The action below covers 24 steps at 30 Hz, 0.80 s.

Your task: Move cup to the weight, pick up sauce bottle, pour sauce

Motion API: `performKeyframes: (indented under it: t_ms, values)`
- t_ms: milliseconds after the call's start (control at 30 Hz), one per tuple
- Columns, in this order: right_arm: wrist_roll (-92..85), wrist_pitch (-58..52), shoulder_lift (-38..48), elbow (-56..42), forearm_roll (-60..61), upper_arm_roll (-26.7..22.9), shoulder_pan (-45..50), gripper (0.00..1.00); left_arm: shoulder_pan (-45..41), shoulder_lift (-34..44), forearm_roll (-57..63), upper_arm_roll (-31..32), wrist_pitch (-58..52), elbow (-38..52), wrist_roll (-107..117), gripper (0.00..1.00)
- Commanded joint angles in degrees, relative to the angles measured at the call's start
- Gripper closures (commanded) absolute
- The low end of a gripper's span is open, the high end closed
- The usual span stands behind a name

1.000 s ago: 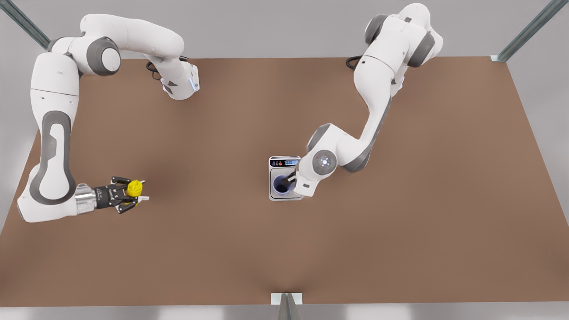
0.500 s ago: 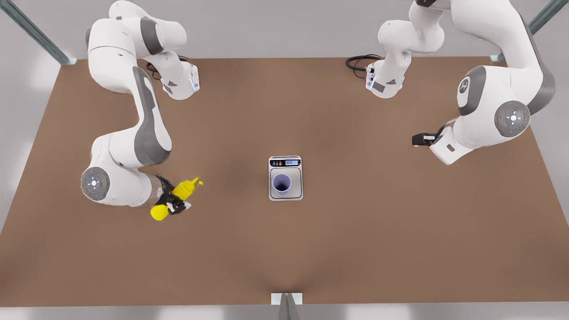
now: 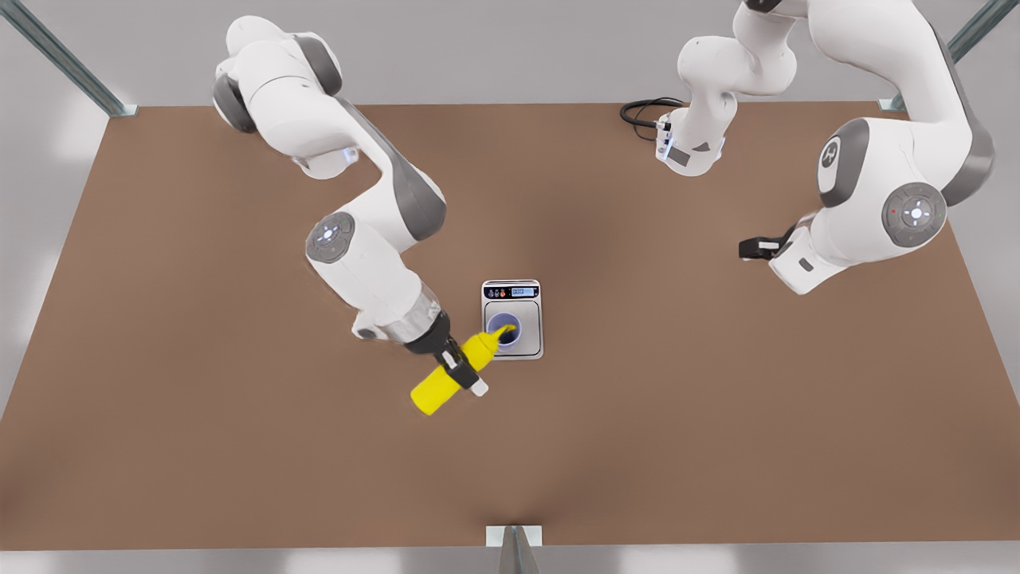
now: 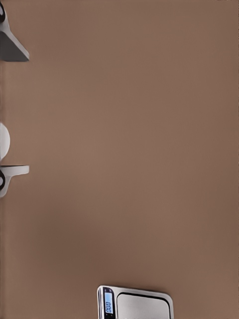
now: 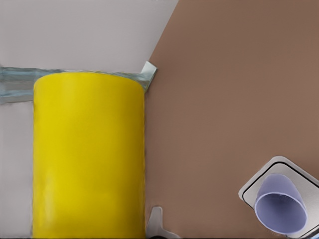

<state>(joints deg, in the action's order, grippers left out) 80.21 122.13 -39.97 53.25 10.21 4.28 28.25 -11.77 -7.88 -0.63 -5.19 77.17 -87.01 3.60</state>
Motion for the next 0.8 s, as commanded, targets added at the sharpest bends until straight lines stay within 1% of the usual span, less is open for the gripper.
performKeyframes:
  t_ms: [0,67,167,333,367,433,600,667,767]
  values:
    - [-0.6,3.3,-0.2,0.2,0.2,0.0,0.7,0.79,0.0,0.0,-0.1,0.0,0.0,0.0,0.0,0.00]
    - [1.2,5.7,-1.4,0.2,-4.7,0.0,2.8,0.79,0.0,0.0,-0.1,0.1,0.0,0.0,0.0,0.00]
    - [0.9,7.3,-2.2,0.7,-12.0,0.5,2.9,0.79,0.0,0.1,-0.1,0.1,0.0,0.0,0.0,0.00]
    - [-5.0,7.1,-1.6,4.1,-14.2,0.5,2.4,0.79,0.0,-0.1,-0.1,0.2,0.0,0.0,0.1,0.00]
    - [-5.0,6.9,-1.7,4.1,-17.3,2.6,2.5,0.79,0.0,-0.1,-0.1,0.2,-0.4,0.0,0.1,0.00]
    - [-5.0,7.3,-2.0,5.6,-20.1,4.2,2.6,0.79,0.0,-0.1,-0.1,0.3,-0.4,0.0,0.1,0.00]
    - [-8.4,8.1,-1.4,8.8,-22.5,5.1,0.8,0.79,0.1,-0.3,-0.1,0.3,-0.4,0.0,0.1,0.00]
    - [-9.9,8.4,-0.6,11.3,-23.9,6.7,-0.4,0.79,0.0,-0.5,-0.1,0.3,-0.4,0.0,0.1,0.00]
    - [-9.9,9.8,-1.4,12.0,-25.7,6.7,-0.4,0.79,0.0,-0.6,-0.1,0.3,-0.4,0.0,0.1,0.00]
